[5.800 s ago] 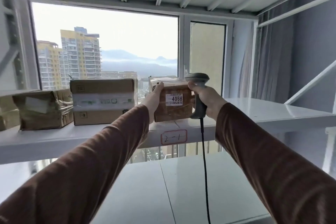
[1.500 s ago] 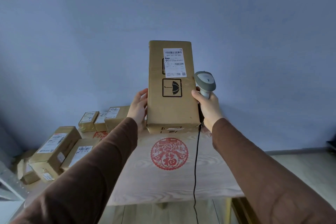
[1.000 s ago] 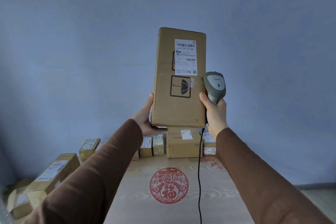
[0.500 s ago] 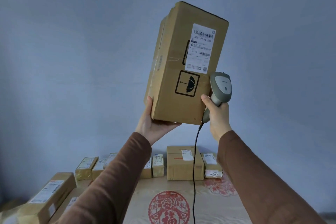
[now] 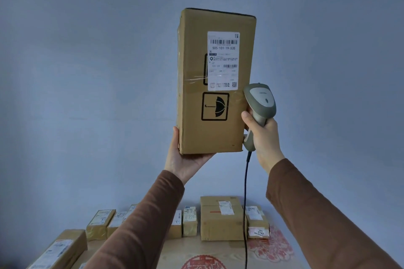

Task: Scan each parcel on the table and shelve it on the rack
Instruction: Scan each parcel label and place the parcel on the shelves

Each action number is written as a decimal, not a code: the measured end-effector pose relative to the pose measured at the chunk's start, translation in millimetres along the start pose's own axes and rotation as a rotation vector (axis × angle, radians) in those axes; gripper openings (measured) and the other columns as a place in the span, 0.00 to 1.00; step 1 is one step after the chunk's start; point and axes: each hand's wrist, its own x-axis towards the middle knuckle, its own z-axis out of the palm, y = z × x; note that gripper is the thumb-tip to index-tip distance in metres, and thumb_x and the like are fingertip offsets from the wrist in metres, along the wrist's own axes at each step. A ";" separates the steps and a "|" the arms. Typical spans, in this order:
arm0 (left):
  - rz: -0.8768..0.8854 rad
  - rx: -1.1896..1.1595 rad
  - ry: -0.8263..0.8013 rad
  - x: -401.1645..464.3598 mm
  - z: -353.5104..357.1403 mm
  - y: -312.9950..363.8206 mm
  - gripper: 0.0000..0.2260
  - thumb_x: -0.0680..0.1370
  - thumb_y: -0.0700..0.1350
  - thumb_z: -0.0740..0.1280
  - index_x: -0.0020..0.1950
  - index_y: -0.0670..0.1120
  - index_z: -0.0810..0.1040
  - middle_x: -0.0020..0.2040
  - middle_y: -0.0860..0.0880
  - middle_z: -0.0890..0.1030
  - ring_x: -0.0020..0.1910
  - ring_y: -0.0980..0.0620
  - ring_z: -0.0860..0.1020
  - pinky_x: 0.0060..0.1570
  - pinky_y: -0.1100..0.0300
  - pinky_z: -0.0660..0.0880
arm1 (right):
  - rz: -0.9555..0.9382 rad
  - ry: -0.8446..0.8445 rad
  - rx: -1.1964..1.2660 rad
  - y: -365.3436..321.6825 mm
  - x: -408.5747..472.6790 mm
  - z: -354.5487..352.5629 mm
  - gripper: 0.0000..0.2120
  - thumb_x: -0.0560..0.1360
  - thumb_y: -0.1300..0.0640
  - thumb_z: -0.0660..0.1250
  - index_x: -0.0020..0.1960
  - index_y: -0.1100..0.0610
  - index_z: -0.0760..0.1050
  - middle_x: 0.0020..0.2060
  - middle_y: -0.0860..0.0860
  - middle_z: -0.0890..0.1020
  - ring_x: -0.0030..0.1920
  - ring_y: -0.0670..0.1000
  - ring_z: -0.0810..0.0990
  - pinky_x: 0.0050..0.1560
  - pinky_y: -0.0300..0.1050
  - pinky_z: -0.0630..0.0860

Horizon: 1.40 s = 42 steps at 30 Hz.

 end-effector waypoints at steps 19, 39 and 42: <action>0.072 0.047 0.068 -4.6 -7.7 14.8 0.38 0.76 0.69 0.68 0.76 0.44 0.75 0.75 0.34 0.73 0.73 0.31 0.72 0.73 0.34 0.69 | -0.144 -0.086 -0.043 -61.6 -25.7 22.1 0.12 0.79 0.41 0.69 0.50 0.50 0.81 0.30 0.51 0.76 0.31 0.52 0.75 0.43 0.47 0.78; 0.093 0.054 0.064 7.3 -15.0 7.2 0.38 0.76 0.69 0.69 0.76 0.44 0.74 0.73 0.34 0.75 0.71 0.32 0.75 0.69 0.34 0.72 | -0.188 -0.106 -0.199 -97.8 -26.9 59.1 0.14 0.80 0.44 0.69 0.47 0.54 0.75 0.29 0.48 0.76 0.27 0.50 0.74 0.28 0.42 0.74; 0.094 0.066 0.070 8.5 -15.4 6.2 0.38 0.76 0.69 0.69 0.76 0.44 0.74 0.73 0.34 0.75 0.71 0.32 0.75 0.69 0.34 0.73 | -0.186 -0.108 -0.203 -96.1 -25.1 59.1 0.13 0.80 0.43 0.69 0.47 0.53 0.75 0.29 0.48 0.76 0.26 0.49 0.75 0.28 0.42 0.75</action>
